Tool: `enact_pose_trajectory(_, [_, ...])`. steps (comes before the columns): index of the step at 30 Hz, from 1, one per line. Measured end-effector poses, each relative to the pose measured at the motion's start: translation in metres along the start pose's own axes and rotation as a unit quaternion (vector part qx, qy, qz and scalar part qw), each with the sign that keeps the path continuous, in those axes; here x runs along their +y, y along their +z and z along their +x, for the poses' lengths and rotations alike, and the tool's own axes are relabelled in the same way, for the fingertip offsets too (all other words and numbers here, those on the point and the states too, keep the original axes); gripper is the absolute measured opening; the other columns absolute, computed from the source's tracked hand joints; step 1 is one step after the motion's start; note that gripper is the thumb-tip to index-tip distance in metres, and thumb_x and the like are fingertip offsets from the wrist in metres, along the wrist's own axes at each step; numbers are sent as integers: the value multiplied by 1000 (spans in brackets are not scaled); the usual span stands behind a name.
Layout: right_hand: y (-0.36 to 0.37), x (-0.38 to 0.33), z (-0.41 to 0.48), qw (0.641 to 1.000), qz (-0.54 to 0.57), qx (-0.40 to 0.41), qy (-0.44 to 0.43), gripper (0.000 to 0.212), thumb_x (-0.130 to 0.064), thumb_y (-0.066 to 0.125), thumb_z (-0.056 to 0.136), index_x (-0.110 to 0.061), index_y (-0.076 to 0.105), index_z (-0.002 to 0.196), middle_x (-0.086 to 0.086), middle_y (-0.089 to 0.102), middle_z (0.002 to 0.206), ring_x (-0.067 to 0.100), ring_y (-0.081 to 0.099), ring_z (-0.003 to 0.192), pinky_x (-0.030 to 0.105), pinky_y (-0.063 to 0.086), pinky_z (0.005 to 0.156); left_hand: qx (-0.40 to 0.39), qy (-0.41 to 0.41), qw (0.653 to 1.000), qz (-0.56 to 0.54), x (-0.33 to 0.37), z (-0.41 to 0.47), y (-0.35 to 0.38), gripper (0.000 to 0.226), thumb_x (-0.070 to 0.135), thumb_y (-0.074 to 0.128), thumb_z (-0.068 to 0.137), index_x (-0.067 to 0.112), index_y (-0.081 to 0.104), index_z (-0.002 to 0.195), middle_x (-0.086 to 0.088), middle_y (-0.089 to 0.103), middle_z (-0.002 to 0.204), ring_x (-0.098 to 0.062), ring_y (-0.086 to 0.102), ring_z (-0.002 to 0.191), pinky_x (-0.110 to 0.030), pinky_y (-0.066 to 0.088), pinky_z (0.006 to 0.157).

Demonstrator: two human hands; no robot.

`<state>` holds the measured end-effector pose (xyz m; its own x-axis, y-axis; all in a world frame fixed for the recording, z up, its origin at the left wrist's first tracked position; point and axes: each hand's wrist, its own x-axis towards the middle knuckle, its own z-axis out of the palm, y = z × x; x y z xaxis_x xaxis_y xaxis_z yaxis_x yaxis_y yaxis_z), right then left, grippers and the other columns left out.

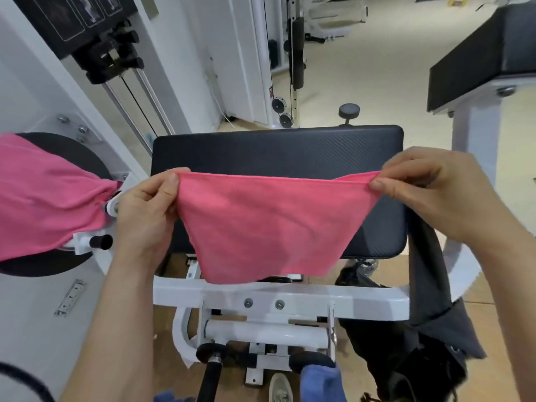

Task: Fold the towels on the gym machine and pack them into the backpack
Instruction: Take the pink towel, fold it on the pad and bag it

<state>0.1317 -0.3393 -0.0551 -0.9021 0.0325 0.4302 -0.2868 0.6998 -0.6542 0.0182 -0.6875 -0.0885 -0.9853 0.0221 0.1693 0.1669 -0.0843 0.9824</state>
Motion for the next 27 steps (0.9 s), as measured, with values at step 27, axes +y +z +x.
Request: enact_pose_trajectory(27, [124,125,152,930,146,-76,329,25,5,79,72,-16,70,83,5,66,79,13,63,71,25,54,72,129,-105,980,106,-138,162,-11,21,6,74,82,25,75,91,1,74,94,-9,69,90,-24,53,85])
